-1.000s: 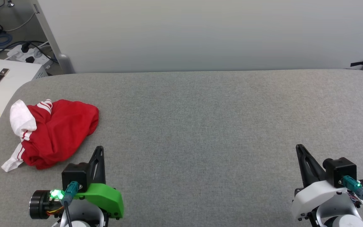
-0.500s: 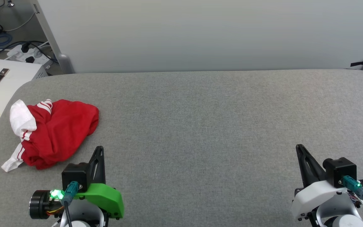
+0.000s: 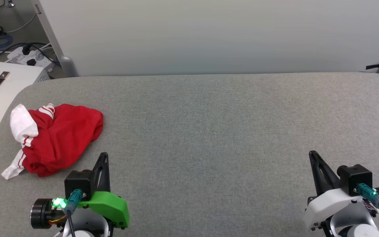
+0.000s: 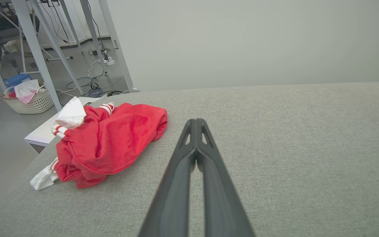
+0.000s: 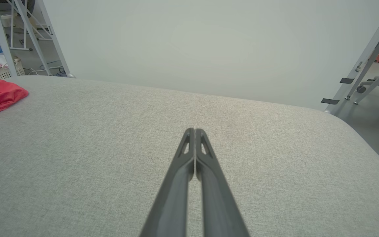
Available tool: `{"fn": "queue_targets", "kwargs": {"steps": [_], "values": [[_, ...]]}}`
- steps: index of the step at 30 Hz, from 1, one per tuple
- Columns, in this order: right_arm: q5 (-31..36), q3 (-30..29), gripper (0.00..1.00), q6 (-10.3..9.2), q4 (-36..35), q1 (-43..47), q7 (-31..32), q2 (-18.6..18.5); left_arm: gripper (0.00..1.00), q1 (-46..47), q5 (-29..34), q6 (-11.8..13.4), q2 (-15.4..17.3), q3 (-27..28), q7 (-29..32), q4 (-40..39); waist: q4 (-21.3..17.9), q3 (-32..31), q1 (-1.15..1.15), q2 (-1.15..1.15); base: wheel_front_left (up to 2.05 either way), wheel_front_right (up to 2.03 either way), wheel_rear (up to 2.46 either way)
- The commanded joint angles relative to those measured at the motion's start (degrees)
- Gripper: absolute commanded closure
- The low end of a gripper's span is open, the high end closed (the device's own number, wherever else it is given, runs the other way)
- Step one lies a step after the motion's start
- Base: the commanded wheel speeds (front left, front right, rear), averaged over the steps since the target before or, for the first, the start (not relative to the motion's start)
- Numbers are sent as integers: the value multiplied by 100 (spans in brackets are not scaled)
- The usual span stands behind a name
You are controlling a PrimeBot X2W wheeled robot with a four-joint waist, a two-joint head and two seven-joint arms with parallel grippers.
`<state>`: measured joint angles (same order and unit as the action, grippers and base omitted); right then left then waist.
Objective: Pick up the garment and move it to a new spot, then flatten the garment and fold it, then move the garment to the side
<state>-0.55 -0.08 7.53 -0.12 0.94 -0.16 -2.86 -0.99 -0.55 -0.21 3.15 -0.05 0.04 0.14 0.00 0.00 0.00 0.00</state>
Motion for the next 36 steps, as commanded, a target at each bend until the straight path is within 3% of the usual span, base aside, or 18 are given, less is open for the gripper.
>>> {"fn": "queue_targets", "kwargs": {"steps": [1, 11, 12, 36], "values": [[55, 8, 100, -4, 12, -94, 16, -1, 100, 99, 55, 21, -27, 5, -4, -14, 0, 0, 0, 0, 0, 0, 0], [55, 8, 100, -4, 12, -94, 16, -1, 100, 99, 55, 21, -27, 5, -4, -14, 0, 0, 0, 0, 0, 0, 0], [-1, -1, 0, 0, 0, 0, -1, 0, 0, 0, 0, 1, 0, 0, -1, 0, 0, 0, 0, 0, 0, 0, 0], [-246, -111, 0, -1, -95, 45, -246, 1, 0, 1, -112, 204, -3, -73, -249, -57, 14, -2, 0, 0, 0, 0, 0]]}}
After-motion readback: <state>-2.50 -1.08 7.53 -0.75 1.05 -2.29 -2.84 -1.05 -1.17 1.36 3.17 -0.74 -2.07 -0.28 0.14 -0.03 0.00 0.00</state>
